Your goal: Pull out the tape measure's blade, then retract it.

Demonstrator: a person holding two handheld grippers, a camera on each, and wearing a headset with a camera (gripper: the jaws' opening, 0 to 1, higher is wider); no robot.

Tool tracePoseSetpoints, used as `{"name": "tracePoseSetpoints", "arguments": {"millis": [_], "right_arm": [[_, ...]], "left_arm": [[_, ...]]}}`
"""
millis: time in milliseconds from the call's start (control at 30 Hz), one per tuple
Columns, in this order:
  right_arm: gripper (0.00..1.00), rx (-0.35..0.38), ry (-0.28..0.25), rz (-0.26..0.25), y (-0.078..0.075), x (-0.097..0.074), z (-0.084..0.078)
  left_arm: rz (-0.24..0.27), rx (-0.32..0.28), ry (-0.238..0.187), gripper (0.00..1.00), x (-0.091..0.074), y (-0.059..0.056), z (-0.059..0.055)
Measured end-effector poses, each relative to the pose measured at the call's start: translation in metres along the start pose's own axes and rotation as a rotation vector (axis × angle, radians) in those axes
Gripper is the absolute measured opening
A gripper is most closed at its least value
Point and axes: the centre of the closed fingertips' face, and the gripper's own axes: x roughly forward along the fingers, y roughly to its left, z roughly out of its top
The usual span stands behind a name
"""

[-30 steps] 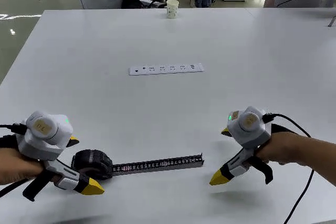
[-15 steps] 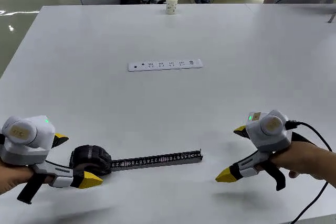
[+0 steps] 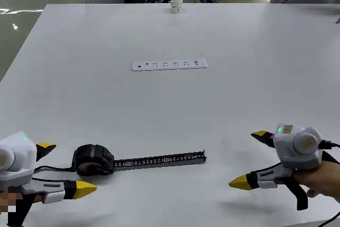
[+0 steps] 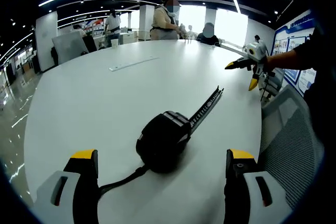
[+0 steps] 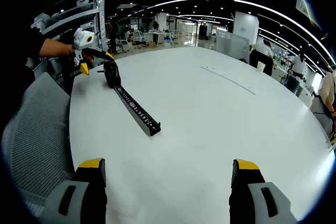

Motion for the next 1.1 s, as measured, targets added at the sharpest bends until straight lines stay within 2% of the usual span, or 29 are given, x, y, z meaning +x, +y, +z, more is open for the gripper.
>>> {"name": "tracePoseSetpoints", "arguments": {"millis": [33, 100, 367, 533, 733, 1000, 1100], "right_arm": [[0.99, 0.001, -0.005, -0.001, 0.001, -0.001, 0.0], [0.99, 0.005, -0.02, -0.007, 0.002, -0.004, -0.001], [0.99, 0.036, -0.07, -0.052, -0.001, -0.02, -0.003], [0.99, 0.052, -0.078, -0.069, -0.001, -0.029, -0.008], [0.99, 0.068, -0.075, -0.089, 0.005, -0.038, -0.02], [0.99, 0.113, -0.08, -0.112, 0.005, -0.05, -0.034], [0.99, 0.121, -0.085, -0.115, 0.005, -0.053, -0.036]], "left_arm": [[0.011, 0.005, -0.012, 0.99, -0.002, 0.001, 0.0], [0.0, -0.027, -0.021, 0.99, -0.005, -0.002, -0.002], [0.019, -0.047, -0.02, 0.99, -0.015, -0.001, -0.01], [0.04, -0.038, -0.038, 0.99, -0.021, 0.003, -0.014], [0.038, -0.063, -0.035, 0.99, -0.027, -0.001, -0.024], [0.05, -0.092, -0.048, 0.99, -0.032, -0.002, -0.028], [0.042, -0.089, -0.039, 0.99, -0.032, -0.004, -0.032]]}}
